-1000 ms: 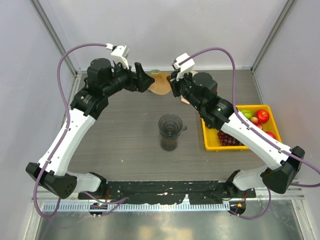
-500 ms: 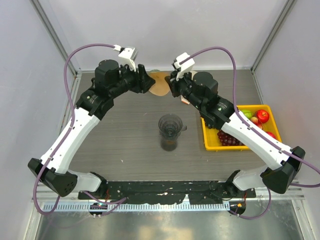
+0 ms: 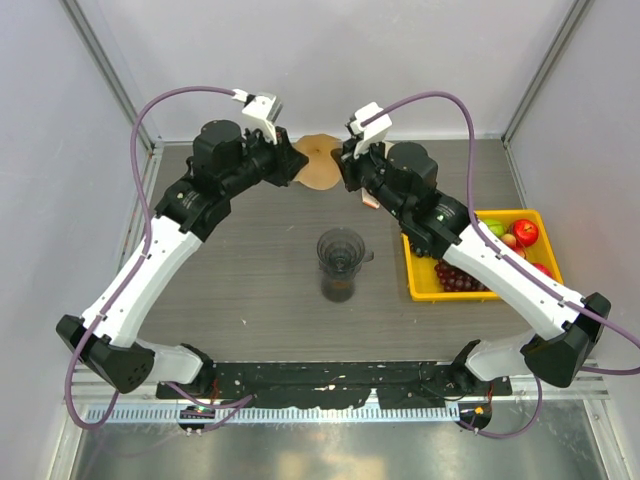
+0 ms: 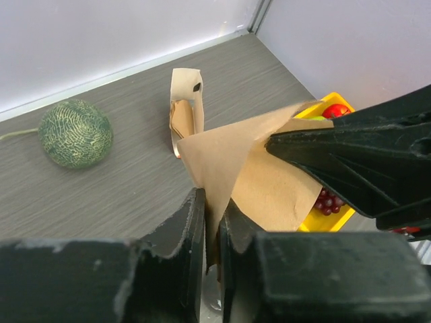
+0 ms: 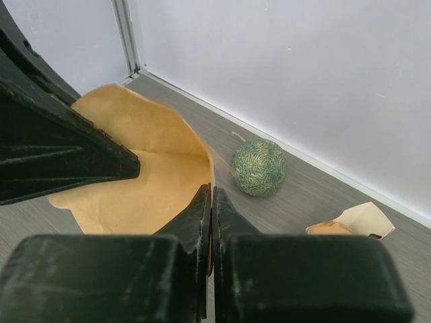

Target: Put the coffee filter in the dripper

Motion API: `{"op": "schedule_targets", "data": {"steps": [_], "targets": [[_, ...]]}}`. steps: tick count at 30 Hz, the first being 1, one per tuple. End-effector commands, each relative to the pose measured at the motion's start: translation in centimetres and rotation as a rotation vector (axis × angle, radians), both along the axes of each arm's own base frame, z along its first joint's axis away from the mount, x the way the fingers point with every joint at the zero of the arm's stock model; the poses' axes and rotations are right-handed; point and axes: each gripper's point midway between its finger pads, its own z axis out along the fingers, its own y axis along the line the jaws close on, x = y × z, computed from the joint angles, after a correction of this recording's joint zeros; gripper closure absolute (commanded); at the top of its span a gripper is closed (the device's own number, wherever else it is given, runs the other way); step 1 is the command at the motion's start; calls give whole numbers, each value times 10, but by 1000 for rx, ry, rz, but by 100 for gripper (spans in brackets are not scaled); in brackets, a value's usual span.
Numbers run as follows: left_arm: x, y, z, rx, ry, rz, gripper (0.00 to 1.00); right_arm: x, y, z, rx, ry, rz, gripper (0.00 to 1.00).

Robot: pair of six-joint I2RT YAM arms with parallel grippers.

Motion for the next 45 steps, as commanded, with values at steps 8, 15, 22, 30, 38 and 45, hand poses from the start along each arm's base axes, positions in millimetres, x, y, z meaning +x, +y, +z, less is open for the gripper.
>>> {"op": "schedule_targets", "data": {"steps": [8, 15, 22, 30, 38, 45], "targets": [[6, 4, 8, 19, -50, 50, 37, 0, -2, 51, 96, -103, -17, 95], [15, 29, 20, -113, -58, 241, 0, 3, -7, 43, 96, -89, -59, 95], [30, 32, 31, -210, -74, 321, 7, 1, -8, 40, 86, -85, -118, 95], [37, 19, 23, -265, 16, 316, 26, -1, -10, 38, 69, -97, -159, 95], [36, 7, 30, -318, 13, 260, 50, -1, -8, 44, 109, -98, -167, 95], [25, -2, 24, -303, -9, 182, 93, 5, -10, 46, 122, -93, -205, 95]]}}
